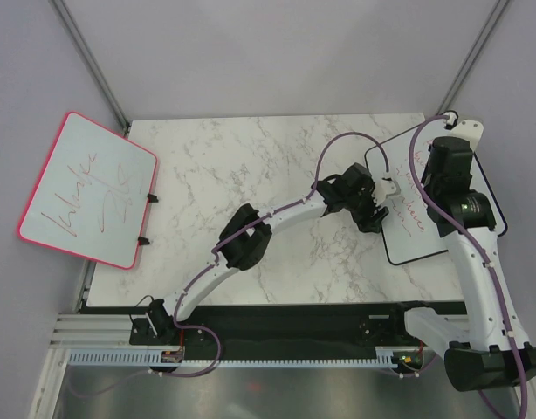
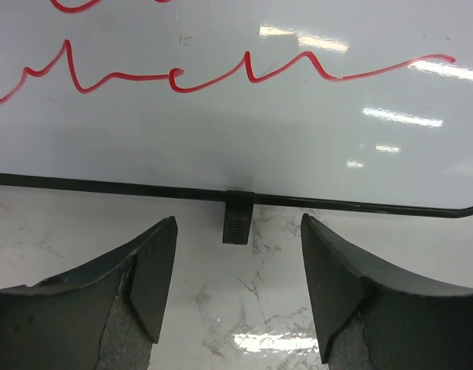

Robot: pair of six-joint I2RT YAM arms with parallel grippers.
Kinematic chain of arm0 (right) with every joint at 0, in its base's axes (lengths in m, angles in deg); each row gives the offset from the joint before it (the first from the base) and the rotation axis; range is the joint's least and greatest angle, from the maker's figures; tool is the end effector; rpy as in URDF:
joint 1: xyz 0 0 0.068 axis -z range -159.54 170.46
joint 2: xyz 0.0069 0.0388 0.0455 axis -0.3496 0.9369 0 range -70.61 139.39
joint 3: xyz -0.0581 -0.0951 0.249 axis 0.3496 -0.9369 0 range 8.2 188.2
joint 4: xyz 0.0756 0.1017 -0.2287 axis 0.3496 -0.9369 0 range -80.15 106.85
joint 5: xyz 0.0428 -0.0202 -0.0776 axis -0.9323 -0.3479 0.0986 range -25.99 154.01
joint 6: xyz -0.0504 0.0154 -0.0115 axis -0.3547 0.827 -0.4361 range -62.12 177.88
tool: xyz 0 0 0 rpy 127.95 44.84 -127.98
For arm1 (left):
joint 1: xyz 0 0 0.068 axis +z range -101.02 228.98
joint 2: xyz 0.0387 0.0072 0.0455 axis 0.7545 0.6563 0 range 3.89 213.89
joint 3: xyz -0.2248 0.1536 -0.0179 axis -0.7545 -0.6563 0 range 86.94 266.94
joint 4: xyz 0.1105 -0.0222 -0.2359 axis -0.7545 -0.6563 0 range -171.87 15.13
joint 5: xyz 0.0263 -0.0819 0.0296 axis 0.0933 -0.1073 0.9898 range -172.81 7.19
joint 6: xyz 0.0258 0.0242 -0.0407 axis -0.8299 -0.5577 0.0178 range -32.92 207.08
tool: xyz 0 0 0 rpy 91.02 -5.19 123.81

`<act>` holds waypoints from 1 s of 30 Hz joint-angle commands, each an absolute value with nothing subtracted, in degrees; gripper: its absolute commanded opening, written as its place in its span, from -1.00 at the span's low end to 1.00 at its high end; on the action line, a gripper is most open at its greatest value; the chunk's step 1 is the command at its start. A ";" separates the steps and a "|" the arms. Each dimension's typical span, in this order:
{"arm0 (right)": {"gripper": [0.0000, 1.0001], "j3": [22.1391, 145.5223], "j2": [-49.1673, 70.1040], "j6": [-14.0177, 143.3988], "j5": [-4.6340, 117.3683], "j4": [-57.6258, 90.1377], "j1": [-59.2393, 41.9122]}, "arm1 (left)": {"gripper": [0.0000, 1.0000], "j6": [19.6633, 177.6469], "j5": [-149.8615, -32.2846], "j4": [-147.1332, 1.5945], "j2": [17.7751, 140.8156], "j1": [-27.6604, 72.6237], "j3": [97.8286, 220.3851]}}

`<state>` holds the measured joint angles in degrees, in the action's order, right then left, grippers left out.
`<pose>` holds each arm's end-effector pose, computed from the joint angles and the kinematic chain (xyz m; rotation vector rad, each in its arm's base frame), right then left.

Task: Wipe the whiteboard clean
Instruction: Hold the whiteboard at the whiteboard stand.

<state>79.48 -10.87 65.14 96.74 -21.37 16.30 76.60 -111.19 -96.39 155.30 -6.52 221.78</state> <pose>0.2088 -0.0040 0.4026 0.4065 1.9434 -0.4510 0.3184 -0.4931 0.1626 1.4931 1.7790 -0.9680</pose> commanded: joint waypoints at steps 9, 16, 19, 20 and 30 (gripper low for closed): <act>-1.00 80.18 -13.48 65.00 94.33 -21.03 16.51 | 0.21 82.50 -109.00 -93.24 159.54 -6.92 226.24; -1.00 79.74 -12.52 64.29 96.08 -21.73 16.60 | -0.24 81.90 -110.50 -93.68 159.98 -6.65 226.16; -1.00 79.65 -12.17 64.20 97.14 -22.34 16.60 | -0.40 81.63 -110.67 -94.21 159.90 -6.65 226.16; -1.00 79.56 -11.99 64.12 97.14 -22.43 16.51 | -0.45 81.63 -110.59 -94.21 159.90 -6.65 226.07; -1.00 77.89 -9.97 63.50 98.81 -23.58 17.74 | -0.96 84.08 -107.42 -96.49 159.63 -6.65 224.75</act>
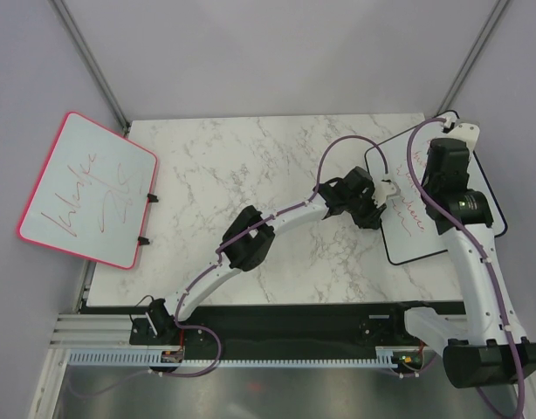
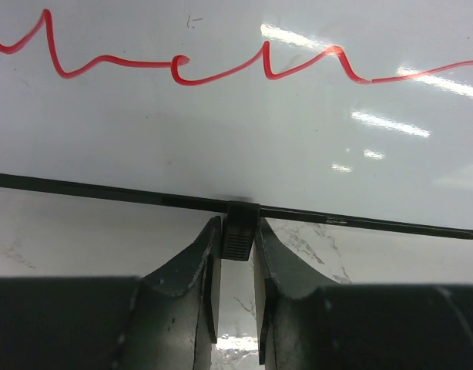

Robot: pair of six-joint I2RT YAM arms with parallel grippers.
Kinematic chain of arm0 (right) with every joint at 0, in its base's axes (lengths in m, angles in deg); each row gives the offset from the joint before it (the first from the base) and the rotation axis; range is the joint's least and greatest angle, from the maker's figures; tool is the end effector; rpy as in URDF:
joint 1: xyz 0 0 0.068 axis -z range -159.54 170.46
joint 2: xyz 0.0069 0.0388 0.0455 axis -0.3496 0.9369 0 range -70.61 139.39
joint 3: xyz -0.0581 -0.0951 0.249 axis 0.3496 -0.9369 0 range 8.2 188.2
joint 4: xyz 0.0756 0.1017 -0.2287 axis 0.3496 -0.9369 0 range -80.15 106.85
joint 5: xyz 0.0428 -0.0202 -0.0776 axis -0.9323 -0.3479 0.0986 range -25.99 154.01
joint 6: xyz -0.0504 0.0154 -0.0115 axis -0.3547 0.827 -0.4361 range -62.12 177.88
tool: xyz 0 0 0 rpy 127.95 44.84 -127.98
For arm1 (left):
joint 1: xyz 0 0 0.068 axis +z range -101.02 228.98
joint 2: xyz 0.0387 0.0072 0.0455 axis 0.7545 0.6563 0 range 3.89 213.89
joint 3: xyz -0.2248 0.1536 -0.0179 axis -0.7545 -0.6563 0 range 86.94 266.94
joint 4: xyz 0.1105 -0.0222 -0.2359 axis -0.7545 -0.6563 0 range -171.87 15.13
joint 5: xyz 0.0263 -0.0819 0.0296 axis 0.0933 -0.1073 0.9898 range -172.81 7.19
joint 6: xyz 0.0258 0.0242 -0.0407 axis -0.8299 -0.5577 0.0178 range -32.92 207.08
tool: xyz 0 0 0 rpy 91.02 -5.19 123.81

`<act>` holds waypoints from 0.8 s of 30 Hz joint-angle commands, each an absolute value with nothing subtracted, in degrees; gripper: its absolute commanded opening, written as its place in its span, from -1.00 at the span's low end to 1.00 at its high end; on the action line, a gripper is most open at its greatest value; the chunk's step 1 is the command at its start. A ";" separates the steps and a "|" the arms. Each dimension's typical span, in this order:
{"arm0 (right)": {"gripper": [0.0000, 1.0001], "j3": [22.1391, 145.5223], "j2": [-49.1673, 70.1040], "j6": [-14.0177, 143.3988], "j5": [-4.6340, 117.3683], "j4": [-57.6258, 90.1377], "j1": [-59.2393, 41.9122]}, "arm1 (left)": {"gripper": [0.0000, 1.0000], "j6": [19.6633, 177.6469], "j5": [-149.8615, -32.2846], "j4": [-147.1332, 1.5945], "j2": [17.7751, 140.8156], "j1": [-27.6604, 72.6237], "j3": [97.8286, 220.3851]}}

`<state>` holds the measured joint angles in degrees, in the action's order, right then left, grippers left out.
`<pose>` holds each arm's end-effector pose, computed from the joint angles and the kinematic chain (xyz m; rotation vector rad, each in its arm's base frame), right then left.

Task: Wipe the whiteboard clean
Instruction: Hold the whiteboard at the whiteboard stand.

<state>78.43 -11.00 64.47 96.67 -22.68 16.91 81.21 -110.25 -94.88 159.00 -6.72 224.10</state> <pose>0.2080 -0.0062 0.3951 0.3972 1.9826 -0.4776 0.3214 -0.5003 0.1413 1.4257 1.8525 -0.9912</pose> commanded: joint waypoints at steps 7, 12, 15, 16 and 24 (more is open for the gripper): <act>-1.00 87.01 3.11 63.06 99.42 -29.46 21.87 | -0.96 88.65 -106.02 -98.34 161.39 -6.65 225.97; -1.00 90.46 10.75 62.89 106.45 -30.00 21.87 | -0.96 91.20 -105.75 -100.01 163.40 -6.30 228.79; -1.00 92.04 14.89 62.80 108.56 -30.43 21.87 | -0.96 92.87 -106.54 -100.62 164.72 -5.95 230.72; -1.00 92.39 15.78 62.80 108.74 -30.52 21.87 | -0.96 93.05 -106.63 -100.80 164.90 -5.95 231.60; -1.00 90.90 21.14 62.36 109.37 -30.52 22.92 | -0.96 94.63 -106.89 -102.38 167.36 -5.77 235.73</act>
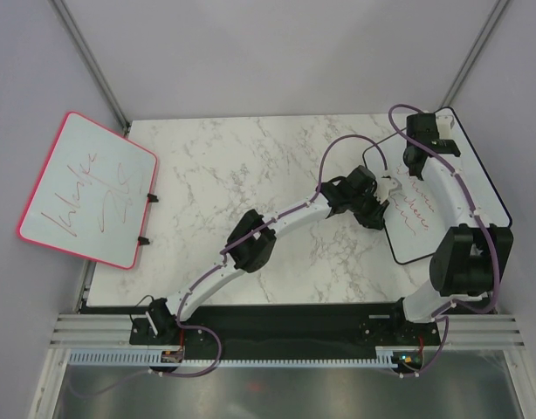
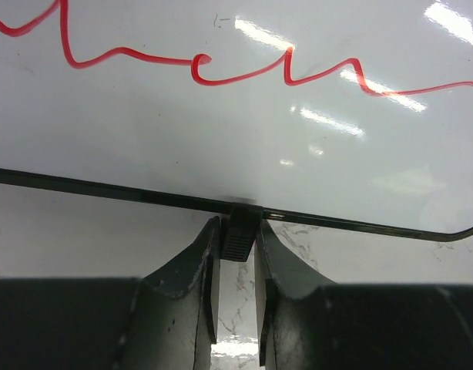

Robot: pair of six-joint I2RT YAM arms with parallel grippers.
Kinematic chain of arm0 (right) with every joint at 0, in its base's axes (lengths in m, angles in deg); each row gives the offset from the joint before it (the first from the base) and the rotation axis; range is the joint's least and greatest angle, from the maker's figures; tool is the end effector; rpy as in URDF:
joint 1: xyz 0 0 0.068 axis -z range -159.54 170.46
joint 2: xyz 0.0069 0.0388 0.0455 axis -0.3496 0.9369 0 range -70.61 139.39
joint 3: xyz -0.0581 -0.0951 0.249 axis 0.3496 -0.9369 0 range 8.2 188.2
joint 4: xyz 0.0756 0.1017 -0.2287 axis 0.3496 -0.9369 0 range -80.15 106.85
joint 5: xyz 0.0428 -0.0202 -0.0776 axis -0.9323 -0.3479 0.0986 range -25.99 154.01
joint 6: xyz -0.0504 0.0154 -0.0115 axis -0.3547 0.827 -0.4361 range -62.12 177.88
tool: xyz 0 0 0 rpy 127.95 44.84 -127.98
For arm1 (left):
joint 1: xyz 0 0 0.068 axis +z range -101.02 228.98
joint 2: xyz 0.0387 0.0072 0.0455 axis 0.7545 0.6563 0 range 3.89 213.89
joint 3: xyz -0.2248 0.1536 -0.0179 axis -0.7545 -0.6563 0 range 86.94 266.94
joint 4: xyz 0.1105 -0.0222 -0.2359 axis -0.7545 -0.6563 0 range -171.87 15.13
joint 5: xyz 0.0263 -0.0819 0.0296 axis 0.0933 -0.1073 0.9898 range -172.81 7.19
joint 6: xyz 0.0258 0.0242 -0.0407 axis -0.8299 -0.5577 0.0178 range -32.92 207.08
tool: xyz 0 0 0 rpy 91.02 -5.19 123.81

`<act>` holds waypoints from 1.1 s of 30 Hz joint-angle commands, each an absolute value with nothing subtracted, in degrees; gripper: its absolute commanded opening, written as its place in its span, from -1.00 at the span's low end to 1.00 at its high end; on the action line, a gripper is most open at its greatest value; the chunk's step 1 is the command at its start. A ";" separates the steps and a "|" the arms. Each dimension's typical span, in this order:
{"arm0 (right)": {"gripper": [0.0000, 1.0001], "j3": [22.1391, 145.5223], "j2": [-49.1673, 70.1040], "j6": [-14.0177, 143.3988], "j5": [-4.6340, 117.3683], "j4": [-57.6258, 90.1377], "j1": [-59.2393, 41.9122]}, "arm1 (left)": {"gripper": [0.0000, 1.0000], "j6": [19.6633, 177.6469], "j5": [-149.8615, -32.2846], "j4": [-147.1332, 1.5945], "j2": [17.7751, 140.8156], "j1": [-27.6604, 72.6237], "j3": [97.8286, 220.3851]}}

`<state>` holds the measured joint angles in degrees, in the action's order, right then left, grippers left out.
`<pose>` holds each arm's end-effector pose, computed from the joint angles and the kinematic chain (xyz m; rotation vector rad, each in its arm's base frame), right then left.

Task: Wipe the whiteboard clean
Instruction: Hold the whiteboard at the whiteboard stand.

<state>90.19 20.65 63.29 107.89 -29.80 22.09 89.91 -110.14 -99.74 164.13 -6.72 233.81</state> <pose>0.3323 -0.0340 0.3146 0.4382 2.3511 -0.9316 0.3267 -0.5080 0.1392 1.3003 1.9899 -1.0605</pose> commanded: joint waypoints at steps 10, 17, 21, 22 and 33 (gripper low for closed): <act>-1.00 88.71 25.89 63.59 107.61 -29.82 23.28 | -0.96 94.46 -107.68 -103.00 168.07 -5.78 237.23; -1.00 84.93 24.14 63.94 108.21 -26.48 23.28 | -0.96 94.28 -108.12 -103.17 168.16 -5.86 237.49; -1.00 83.35 22.56 64.29 108.22 -25.43 23.28 | -0.96 94.28 -108.21 -103.09 168.16 -5.77 237.49; -0.98 83.26 22.29 64.38 108.39 -25.34 23.28 | -0.96 94.28 -108.30 -103.09 168.16 -5.77 237.49; -0.61 82.91 18.16 64.12 112.25 -24.81 23.28 | -0.96 93.58 -108.56 -102.82 167.63 -5.77 237.41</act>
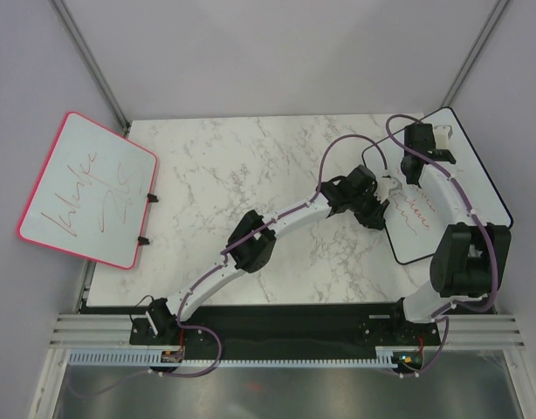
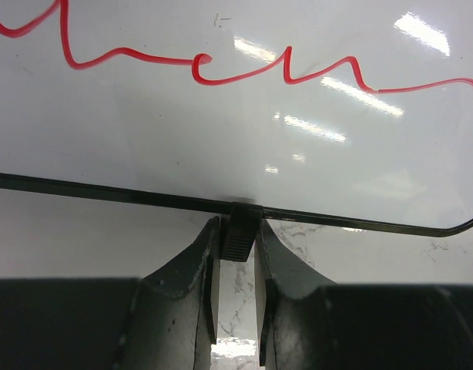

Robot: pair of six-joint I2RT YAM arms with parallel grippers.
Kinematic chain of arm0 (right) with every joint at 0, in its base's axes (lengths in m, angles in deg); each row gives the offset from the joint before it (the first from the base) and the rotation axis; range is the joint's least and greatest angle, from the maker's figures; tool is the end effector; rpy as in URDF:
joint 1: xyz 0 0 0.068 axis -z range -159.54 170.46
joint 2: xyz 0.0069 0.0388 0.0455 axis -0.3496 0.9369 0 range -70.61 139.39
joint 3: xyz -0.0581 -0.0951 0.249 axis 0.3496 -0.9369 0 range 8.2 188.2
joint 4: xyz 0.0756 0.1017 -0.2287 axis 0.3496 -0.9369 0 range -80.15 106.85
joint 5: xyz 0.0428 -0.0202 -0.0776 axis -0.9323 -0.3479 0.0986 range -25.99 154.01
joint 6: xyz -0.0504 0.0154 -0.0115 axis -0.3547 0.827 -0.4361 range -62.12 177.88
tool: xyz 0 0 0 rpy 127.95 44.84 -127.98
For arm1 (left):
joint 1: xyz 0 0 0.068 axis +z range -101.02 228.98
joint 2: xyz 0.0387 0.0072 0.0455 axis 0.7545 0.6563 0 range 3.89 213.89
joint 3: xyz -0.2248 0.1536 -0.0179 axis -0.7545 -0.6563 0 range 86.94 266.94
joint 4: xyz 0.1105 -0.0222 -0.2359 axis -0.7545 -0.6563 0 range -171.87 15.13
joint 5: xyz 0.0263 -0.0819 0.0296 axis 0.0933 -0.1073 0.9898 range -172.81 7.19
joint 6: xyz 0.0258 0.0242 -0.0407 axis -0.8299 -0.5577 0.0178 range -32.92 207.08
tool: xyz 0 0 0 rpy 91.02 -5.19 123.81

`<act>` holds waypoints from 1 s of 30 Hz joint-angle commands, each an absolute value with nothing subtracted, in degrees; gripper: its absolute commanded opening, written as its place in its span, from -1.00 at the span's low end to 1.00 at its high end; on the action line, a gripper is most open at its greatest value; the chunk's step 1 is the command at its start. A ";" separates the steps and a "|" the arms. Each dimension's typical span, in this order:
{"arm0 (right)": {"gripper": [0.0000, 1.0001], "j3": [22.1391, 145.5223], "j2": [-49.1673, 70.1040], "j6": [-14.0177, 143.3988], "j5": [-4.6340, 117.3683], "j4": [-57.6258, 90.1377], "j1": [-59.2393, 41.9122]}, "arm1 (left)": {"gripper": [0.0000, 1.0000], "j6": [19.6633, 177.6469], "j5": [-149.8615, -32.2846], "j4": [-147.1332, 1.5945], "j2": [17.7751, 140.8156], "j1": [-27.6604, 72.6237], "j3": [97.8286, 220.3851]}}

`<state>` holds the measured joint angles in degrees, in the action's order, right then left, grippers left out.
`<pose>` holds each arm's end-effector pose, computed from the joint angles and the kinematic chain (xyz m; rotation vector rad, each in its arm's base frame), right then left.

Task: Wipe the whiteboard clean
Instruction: Hold the whiteboard at the whiteboard stand, then erase the whiteboard at the whiteboard stand.

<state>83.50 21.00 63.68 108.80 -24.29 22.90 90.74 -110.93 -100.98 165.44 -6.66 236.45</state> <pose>0.3315 -0.0391 0.2825 0.4589 2.3651 -0.9648 0.3279 -0.5093 0.1396 1.2939 1.9976 -1.0823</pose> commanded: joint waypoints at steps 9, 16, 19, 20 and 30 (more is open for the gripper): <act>-0.40 79.74 16.40 64.56 113.23 -22.88 24.42 | -0.96 93.05 -109.09 -102.82 167.37 -5.77 237.14; -0.27 78.69 15.96 64.47 113.66 -22.26 24.42 | -0.96 93.05 -109.62 -102.73 167.45 -5.77 237.32; -0.33 77.46 16.31 64.47 114.98 -21.47 24.68 | -0.96 92.96 -109.70 -102.73 167.45 -5.77 237.32; -0.40 77.02 16.31 64.47 115.07 -20.77 24.77 | -0.96 92.96 -109.79 -102.73 167.45 -5.77 237.23; -1.00 73.76 14.56 64.12 115.95 -17.08 25.65 | -0.96 92.79 -110.06 -102.82 167.63 -5.77 237.50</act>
<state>75.11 16.21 64.49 113.96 -17.10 24.10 90.71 -111.46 -100.83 165.44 -6.63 236.45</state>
